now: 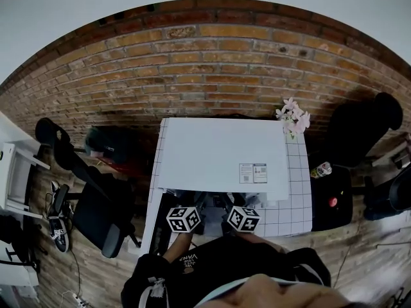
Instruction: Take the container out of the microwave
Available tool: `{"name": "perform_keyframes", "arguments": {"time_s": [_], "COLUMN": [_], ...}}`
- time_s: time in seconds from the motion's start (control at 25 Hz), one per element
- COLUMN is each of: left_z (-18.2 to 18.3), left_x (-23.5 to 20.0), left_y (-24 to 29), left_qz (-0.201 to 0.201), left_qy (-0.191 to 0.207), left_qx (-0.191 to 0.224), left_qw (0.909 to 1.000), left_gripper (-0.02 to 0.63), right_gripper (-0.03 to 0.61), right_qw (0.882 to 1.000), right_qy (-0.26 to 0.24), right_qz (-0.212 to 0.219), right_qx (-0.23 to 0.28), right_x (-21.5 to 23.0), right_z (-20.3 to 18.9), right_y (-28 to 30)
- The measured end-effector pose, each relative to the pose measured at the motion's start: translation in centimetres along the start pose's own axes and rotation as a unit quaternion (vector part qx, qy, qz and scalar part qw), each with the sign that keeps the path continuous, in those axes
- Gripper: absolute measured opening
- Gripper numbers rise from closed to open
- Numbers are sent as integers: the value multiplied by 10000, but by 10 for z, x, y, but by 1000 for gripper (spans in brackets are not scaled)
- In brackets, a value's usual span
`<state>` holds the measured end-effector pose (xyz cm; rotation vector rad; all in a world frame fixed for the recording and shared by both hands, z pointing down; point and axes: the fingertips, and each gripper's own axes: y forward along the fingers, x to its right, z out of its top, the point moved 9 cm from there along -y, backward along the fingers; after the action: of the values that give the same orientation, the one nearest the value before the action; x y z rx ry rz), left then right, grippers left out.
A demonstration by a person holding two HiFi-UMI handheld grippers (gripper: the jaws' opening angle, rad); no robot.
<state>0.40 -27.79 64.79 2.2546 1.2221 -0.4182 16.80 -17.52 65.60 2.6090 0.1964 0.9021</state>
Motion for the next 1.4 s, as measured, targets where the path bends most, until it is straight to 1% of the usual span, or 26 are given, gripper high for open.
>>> {"name": "perform_keyframes", "arguments": {"time_s": [0.28,0.44,0.6,0.88,1.08,1.2,1.4], "left_z": [-1,6,10,8,7,7,5], "left_x": [-2,-6,-10,-11,-9,-8,-5], "left_y": [12,20,29,40,43,44,43], "left_qz": [-55,-91,-181,-268,-318,-362,-370], "left_qy": [-146,-162,-171,-79,-23,-37,-110], "left_qx": [-50,-1,-69,-317,-317,-288,-258], "left_qw": [9999,9998,9997,9991,9990,9989,9989], "left_gripper": [238,244,244,244,241,215,209], "right_gripper": [220,232,233,233,232,232,232], "right_qw": [9989,9970,9964,9963,9966,9967,9970], "right_qy": [438,723,791,824,774,755,720], "right_qz": [173,248,247,248,292,299,284], "right_qx": [12,117,167,-6,-55,-59,-84], "right_x": [3,4,4,5,5,6,7], "right_z": [2,6,9,5,4,5,4], "right_y": [7,8,12,20,22,23,21]}}
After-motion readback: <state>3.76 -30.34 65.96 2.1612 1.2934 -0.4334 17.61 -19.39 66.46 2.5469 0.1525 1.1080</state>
